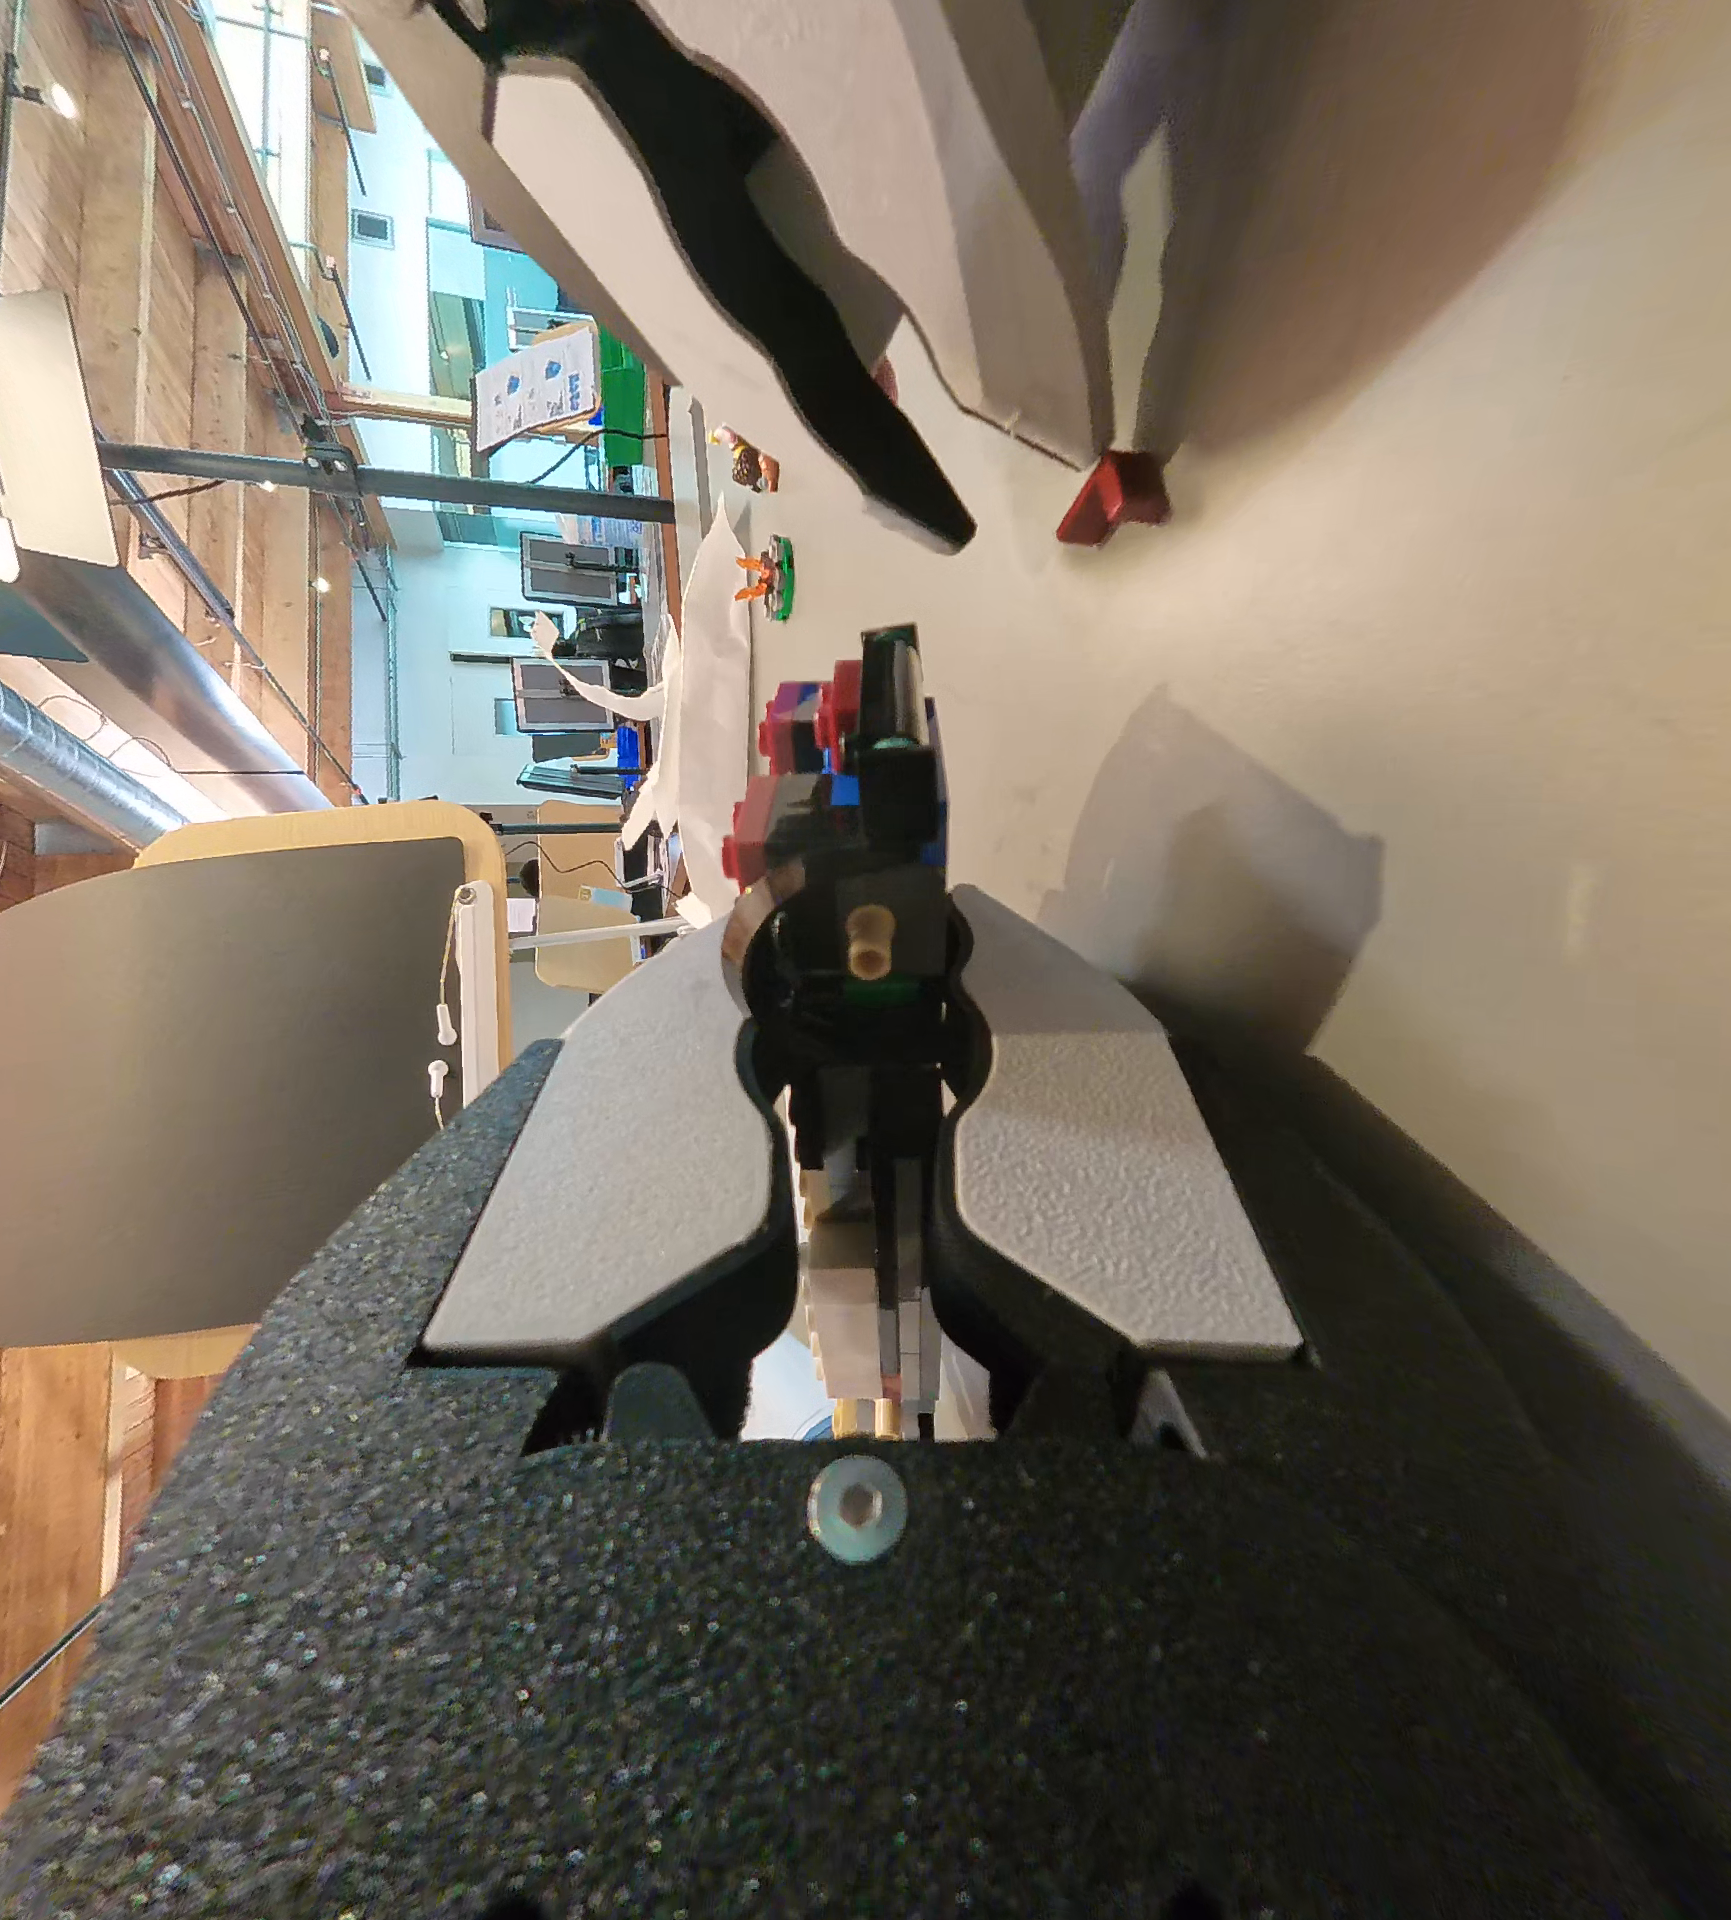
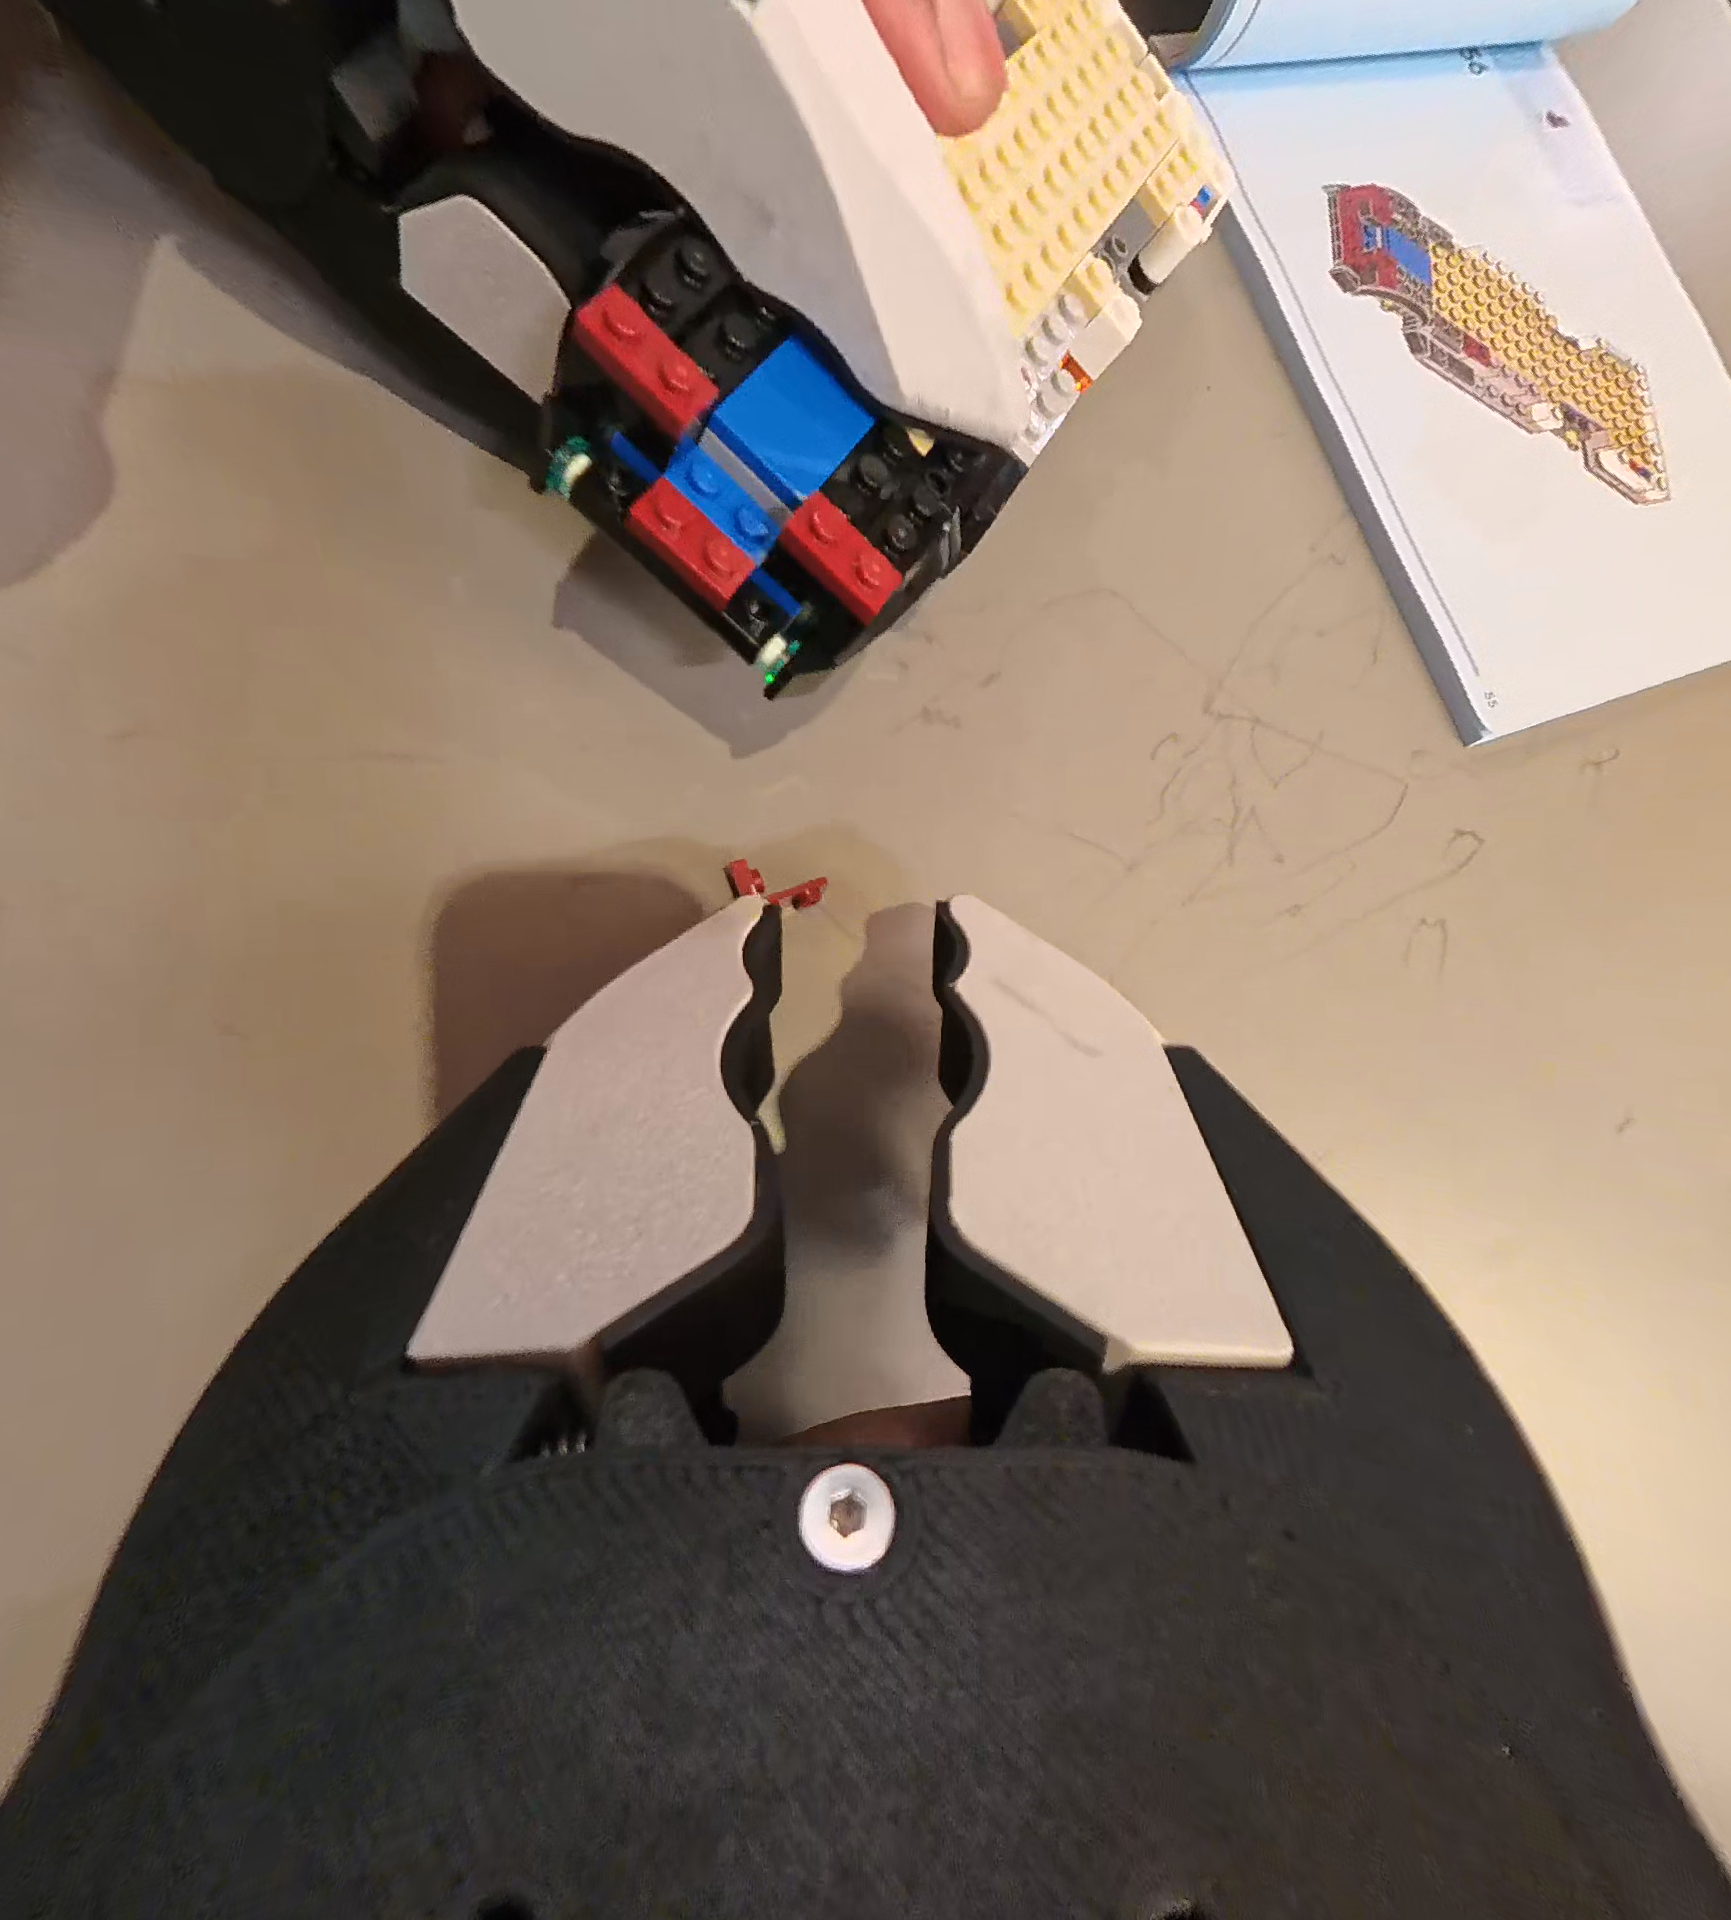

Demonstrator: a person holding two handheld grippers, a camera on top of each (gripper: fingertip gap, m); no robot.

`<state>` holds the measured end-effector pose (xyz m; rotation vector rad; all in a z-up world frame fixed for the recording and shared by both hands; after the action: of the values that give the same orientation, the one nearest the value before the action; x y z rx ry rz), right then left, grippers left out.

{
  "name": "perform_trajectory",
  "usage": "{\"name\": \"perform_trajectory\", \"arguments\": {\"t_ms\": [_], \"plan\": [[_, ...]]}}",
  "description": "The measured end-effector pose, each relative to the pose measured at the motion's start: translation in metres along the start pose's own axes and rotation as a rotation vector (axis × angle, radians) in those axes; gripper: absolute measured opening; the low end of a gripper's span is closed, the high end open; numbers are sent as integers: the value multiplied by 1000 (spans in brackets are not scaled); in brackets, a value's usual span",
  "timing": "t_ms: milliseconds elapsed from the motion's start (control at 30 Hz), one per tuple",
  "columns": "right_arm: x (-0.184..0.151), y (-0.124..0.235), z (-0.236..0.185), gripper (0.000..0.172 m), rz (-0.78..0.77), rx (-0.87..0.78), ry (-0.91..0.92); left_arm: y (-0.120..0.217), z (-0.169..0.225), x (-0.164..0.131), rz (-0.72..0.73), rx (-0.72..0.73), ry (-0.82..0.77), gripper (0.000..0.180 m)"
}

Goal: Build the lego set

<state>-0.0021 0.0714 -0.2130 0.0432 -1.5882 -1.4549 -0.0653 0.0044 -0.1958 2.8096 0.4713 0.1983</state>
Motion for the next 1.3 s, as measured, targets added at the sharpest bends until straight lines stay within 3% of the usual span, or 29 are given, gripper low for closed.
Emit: {"name": "perform_trajectory", "arguments": {"t_ms": [33,367,567,1300], "plan": [[-1,0,0,28,1,2,-3,1,0,0,3,-1,2,26],[-6,-2,4,29,-4,8,-24,5,-1,2,14,-4,11,26],[3,3,2,29,69,54,-58,6,-2,1,5,-3,12,26],[-1,-5,-6,29,6,81,-46,4,-1,0,3,-9,22,26]]}}
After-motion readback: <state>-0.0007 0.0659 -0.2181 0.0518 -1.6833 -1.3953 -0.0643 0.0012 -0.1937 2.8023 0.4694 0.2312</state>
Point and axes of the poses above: each gripper's, where its closed fingertips meet, y back along the fingers, x out of its top, z = x × y across the jaws, the point moved 3 cm from there along y, back along the fingers, and after that the axes turned 7 degrees about -z, right-handed, at the moved point
